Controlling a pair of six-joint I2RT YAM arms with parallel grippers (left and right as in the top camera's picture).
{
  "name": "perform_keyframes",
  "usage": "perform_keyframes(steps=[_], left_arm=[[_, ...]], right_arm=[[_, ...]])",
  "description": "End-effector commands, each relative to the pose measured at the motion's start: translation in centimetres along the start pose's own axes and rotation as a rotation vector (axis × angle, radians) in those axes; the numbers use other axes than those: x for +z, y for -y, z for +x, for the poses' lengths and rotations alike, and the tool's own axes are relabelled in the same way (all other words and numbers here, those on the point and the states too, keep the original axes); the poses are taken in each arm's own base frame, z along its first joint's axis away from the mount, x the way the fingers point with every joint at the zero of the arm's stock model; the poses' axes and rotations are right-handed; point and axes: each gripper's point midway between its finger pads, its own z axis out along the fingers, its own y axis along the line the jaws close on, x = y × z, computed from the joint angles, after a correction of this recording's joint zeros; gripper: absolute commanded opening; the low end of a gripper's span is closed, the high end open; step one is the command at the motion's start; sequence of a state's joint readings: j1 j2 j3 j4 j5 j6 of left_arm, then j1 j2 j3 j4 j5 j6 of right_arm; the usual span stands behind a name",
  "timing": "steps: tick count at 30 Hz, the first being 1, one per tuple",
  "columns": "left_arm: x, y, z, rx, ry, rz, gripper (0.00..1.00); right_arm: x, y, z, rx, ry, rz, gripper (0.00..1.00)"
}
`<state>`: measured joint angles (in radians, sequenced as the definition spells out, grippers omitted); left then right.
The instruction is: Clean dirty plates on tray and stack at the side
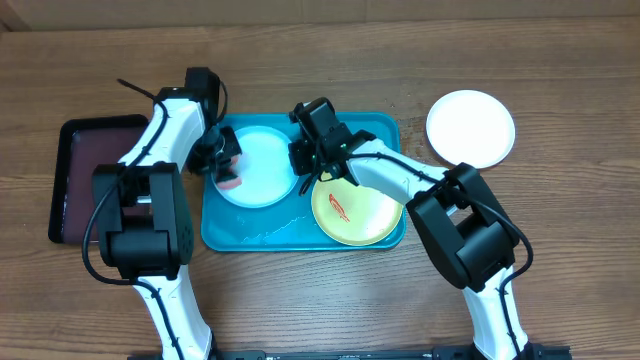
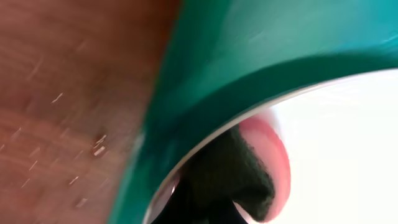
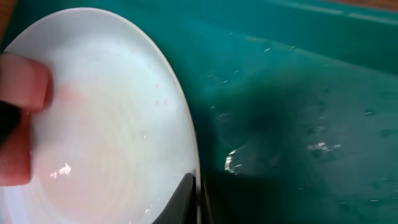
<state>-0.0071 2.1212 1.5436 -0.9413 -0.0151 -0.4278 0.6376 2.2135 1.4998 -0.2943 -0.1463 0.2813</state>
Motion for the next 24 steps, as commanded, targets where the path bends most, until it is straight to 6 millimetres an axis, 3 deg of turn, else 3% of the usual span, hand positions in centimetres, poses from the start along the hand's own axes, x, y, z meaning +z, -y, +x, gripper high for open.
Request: perform_keyframes(steps=[1, 4, 12, 16, 24], left_arm=[[0.8, 3.9, 0.0, 0.027, -0.023, 0.158, 0.04], [0.4, 7.2, 0.8, 0.079, -0.038, 0.269, 0.04], [0.0, 11.0, 3.1, 0.264, -0.051, 0.339, 0.04], [0.1, 10.3, 3.4, 0.265, -0.066, 0.313, 0.04], [0.1, 6.7, 3.8, 0.232, -0.143, 0.262, 0.04]], right_arm=[[0.8, 1.4, 0.9, -0.004, -0.026, 0.032, 0.04], [0.8, 1.4, 0.9, -0.004, -0.027, 0.032, 0.04], [0.8, 1.4, 0.9, -0.004, -0.027, 0.032, 0.04], [0.8, 1.5, 1.1, -0.003, -0.034, 0.035, 0.04], [0.8, 1.5, 1.2, -0.001, -0.04, 0.038, 0.04]])
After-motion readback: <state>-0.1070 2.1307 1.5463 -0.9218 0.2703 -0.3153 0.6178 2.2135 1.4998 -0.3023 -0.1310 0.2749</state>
